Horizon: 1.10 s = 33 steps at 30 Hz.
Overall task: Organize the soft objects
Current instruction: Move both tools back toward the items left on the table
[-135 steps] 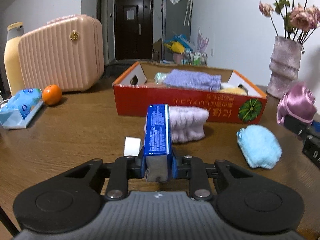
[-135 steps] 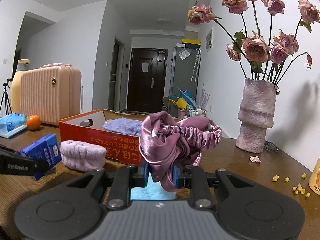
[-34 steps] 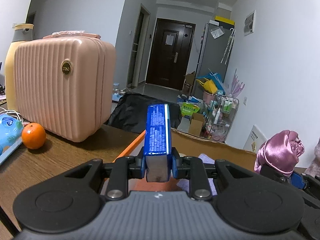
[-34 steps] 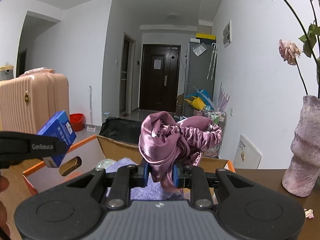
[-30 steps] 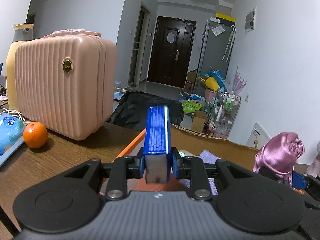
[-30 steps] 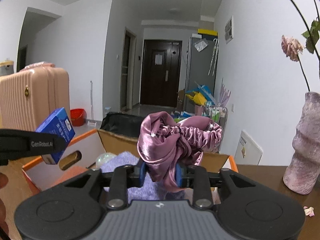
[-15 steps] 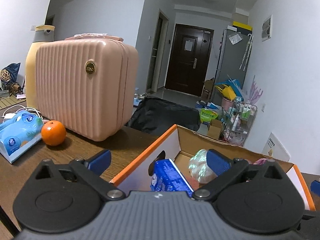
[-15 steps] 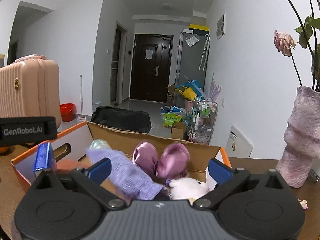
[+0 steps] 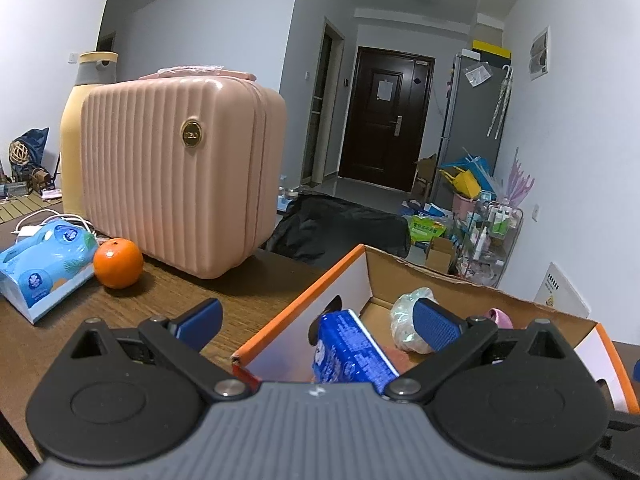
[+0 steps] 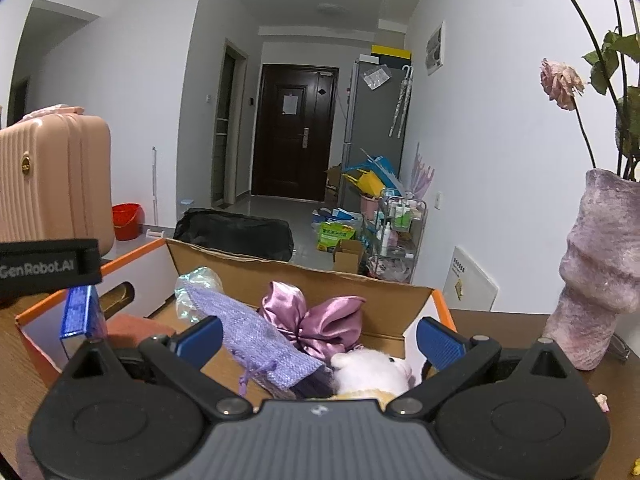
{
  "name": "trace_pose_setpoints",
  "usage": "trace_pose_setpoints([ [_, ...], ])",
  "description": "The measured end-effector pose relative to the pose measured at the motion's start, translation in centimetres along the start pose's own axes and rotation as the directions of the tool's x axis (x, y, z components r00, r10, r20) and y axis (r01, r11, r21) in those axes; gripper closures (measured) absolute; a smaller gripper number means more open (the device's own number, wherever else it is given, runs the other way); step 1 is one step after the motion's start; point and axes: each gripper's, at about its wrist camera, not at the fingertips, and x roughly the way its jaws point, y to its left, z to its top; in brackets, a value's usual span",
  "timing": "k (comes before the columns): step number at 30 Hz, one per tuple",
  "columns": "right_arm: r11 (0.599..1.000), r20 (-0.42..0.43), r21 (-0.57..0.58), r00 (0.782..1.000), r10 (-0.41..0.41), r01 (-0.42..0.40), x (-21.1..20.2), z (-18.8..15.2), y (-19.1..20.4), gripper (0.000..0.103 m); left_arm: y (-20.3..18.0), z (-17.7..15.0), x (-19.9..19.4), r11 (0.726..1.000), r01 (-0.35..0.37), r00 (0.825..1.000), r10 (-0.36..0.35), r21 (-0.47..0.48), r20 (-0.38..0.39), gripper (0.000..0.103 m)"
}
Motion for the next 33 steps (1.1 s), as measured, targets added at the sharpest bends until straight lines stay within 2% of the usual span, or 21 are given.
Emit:
trace_pose_setpoints([
  [17,1.0,-0.027,-0.012,0.999,-0.018,0.018,-3.6,-2.2,-0.8,0.0,2.5,-2.1,-3.7,0.999,-0.019,1.0,0.019,0.031,-0.008,0.0],
  [33,1.0,0.038,-0.002,0.999,-0.002,0.003,-10.7,-5.1,-1.1,0.0,4.9,-4.4,-9.2,0.999,0.001,1.0,0.0,0.052,-0.015,0.0],
])
